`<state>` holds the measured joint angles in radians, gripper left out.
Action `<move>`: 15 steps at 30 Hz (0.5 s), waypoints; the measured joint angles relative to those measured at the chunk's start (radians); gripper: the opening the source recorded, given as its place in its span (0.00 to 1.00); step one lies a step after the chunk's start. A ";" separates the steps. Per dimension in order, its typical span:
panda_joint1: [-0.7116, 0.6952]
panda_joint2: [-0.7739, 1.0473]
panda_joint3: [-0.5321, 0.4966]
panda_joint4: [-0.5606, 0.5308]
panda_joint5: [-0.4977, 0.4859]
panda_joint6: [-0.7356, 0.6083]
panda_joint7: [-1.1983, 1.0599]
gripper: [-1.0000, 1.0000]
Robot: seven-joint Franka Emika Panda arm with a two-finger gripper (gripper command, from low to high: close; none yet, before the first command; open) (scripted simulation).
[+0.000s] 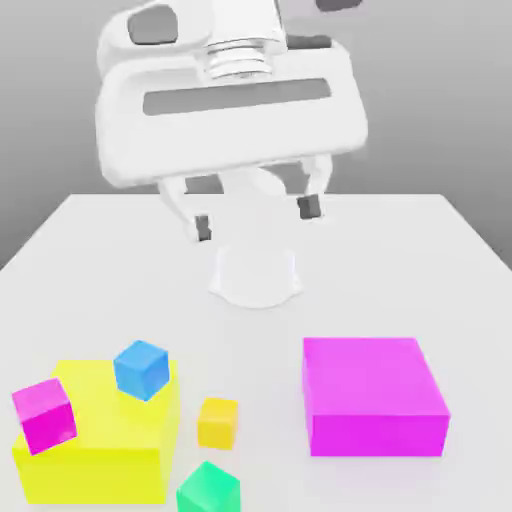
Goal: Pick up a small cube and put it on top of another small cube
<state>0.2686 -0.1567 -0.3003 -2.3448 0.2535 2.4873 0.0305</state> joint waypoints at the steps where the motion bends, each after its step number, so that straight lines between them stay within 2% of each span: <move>1: 0.002 0.036 -0.004 -0.003 0.014 0.011 -0.044 0.50; 7: -0.004 0.244 -0.009 -0.020 0.057 0.081 -0.274 0.50; 15: -0.039 0.488 -0.003 -0.041 -0.009 0.212 -0.464 0.50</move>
<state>0.2300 0.3316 -0.3031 -2.3858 0.2441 2.6996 -0.4336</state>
